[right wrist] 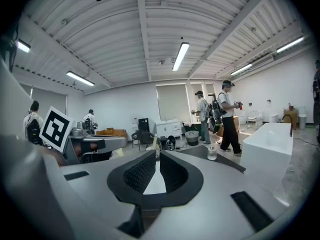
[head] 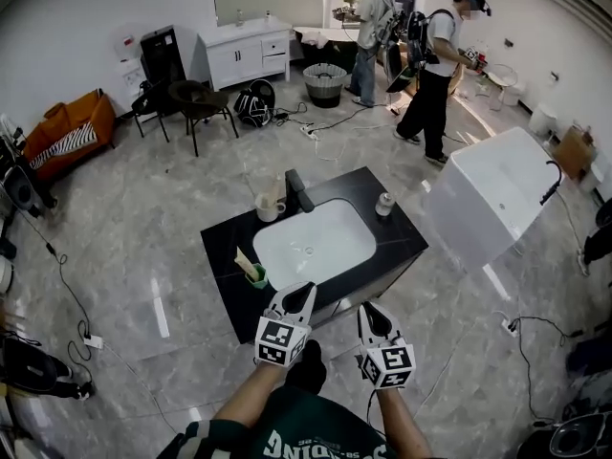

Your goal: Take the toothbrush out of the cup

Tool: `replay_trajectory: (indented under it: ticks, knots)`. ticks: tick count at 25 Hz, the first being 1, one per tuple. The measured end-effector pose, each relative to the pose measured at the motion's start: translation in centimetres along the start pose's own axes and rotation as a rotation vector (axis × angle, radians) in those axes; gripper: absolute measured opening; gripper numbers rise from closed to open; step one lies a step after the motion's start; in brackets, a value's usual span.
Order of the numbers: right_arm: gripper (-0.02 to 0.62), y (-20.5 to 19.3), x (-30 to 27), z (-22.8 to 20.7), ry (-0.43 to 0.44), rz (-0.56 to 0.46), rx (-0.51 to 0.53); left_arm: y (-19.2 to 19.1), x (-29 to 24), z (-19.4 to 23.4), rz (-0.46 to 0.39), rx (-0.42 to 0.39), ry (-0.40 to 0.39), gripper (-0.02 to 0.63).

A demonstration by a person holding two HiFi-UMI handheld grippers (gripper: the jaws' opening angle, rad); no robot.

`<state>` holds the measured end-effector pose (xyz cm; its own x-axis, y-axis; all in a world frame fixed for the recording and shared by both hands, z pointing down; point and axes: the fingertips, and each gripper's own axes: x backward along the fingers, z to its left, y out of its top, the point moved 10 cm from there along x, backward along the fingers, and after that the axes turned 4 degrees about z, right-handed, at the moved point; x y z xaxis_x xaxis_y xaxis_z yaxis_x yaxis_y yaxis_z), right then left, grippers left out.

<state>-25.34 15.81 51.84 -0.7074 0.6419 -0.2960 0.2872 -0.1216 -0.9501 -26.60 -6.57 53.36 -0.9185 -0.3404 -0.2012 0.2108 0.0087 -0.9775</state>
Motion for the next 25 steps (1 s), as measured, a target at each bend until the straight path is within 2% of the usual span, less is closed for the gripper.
replay_trajectory:
  ticks: [7, 16, 21, 25]
  knots:
    - [0.043, 4.0, -8.8, -4.5, 0.063, 0.007, 0.010, 1.3, -7.2, 5.3, 0.027, 0.025, 0.054, 0.015]
    - [0.043, 7.0, -16.9, -8.4, 0.151, 0.015, 0.021, 2.6, -12.6, 9.8, 0.048, 0.048, 0.143, 0.015]
    - [0.043, 8.2, -20.8, -10.9, 0.221, 0.032, 0.031, 2.8, -15.3, 11.3, 0.061, 0.076, 0.221, 0.015]
    - [0.043, 9.9, -24.4, -13.2, 0.333, 0.049, 0.063, 3.5, -17.2, 12.0, 0.061, 0.104, 0.336, 0.015]
